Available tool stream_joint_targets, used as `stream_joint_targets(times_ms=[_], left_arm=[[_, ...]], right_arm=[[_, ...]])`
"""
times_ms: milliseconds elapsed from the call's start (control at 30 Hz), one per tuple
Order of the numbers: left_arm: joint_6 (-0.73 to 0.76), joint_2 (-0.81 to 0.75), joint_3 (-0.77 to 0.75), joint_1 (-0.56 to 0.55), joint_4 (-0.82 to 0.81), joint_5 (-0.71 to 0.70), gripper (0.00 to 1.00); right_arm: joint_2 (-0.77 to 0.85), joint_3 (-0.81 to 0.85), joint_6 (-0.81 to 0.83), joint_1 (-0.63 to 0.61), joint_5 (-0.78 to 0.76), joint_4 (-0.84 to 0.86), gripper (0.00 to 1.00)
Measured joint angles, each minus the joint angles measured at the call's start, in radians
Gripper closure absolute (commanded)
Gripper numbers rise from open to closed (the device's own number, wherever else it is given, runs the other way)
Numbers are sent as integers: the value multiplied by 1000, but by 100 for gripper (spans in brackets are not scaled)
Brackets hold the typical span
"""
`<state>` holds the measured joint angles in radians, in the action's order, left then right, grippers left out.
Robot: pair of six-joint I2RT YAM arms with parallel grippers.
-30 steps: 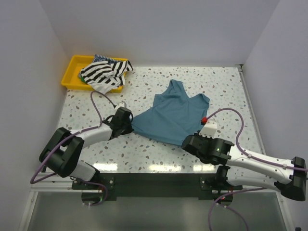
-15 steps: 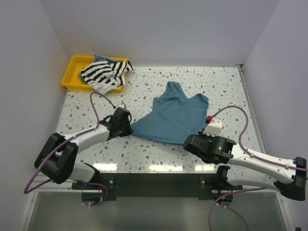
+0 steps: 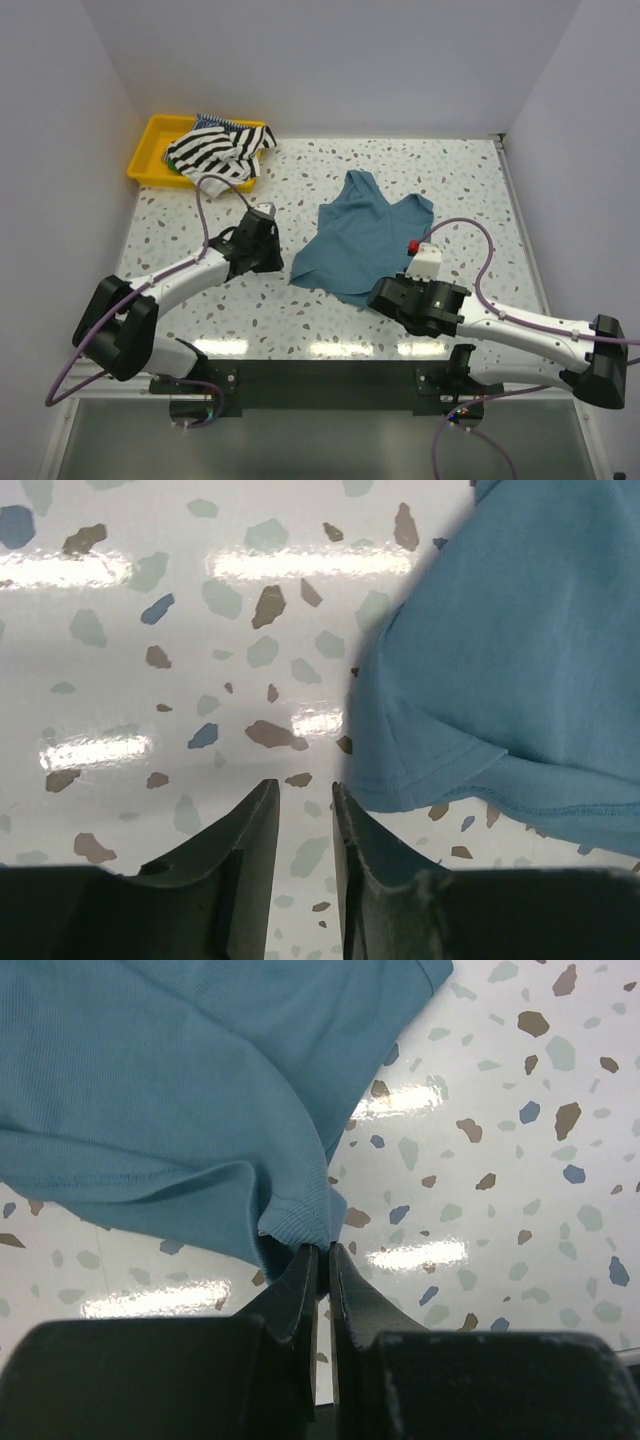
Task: Fold and stack the tank tops
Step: Flatten the tank top out
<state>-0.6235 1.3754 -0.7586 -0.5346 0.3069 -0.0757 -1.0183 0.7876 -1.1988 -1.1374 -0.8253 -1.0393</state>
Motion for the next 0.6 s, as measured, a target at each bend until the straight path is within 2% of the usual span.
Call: stream_joint_targets(times_ms=[33, 267, 367, 600], left_arm=[[10, 13, -13, -8, 4, 1, 61], [40, 99, -116, -93, 3, 28, 57], [41, 121, -140, -104, 3, 34, 52], [38, 148, -148, -108, 32, 21, 48]], right_arm=[[-3, -3, 6, 0, 3, 10, 100], [-10, -11, 32, 0, 10, 43, 100], [-10, -11, 38, 0, 11, 50, 100], [-9, -33, 48, 0, 17, 69, 100]])
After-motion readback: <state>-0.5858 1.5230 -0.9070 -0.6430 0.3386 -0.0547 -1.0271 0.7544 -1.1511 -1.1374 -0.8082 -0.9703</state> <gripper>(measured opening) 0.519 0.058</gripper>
